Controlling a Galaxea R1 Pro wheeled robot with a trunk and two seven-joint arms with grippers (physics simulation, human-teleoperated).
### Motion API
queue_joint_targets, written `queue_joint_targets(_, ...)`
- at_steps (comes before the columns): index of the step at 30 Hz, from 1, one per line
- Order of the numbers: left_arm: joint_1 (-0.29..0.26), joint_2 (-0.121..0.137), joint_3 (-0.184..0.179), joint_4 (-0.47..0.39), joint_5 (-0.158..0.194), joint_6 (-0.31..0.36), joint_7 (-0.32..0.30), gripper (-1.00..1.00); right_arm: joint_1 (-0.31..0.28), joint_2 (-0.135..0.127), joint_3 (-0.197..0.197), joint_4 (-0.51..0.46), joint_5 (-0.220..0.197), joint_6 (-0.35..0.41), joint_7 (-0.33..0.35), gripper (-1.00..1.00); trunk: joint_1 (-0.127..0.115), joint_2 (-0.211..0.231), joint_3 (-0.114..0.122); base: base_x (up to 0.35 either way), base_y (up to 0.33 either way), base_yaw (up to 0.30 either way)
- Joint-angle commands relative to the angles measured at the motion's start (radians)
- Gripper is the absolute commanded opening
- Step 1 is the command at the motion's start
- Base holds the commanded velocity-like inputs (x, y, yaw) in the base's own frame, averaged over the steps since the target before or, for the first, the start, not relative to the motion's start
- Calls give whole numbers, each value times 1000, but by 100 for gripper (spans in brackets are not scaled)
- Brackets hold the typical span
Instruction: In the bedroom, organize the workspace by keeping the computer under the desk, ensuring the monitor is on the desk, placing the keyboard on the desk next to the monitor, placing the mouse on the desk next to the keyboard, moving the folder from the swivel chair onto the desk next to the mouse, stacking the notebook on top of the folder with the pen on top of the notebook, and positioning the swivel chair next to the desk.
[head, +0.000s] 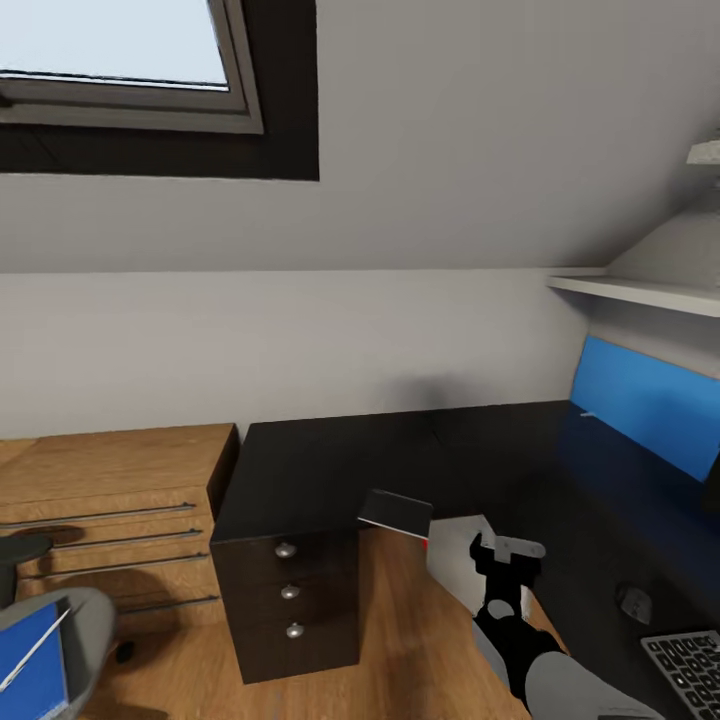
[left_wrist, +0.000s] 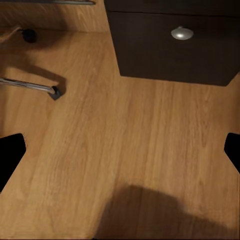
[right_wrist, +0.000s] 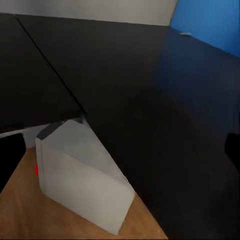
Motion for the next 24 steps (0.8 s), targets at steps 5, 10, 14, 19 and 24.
queue_joint_targets(5,-1,0,-11,17,10,-7,6,100,-1,4,-3,29,10,-5,30,100,-1,-1,-1,-278,0,0)
queue_joint_targets(10,-2,-2,-13,46,10,-7,5,100,-1,6,18,53,17,-18,49,100,-1,-1,-1,-80,0,62)
queue_joint_targets(14,-2,-3,-14,53,10,-7,5,100,-1,6,47,71,27,-51,53,100,-1,-1,-1,-17,0,220)
queue_joint_targets(19,-1,-4,-14,54,10,-7,4,100,-1,7,72,103,30,-67,57,100,-1,-1,-1,-4,0,265)
queue_joint_targets(24,-1,-4,-14,55,10,-7,4,100,-1,31,100,136,32,-70,118,100,-1,-1,-1,-1,0,277)
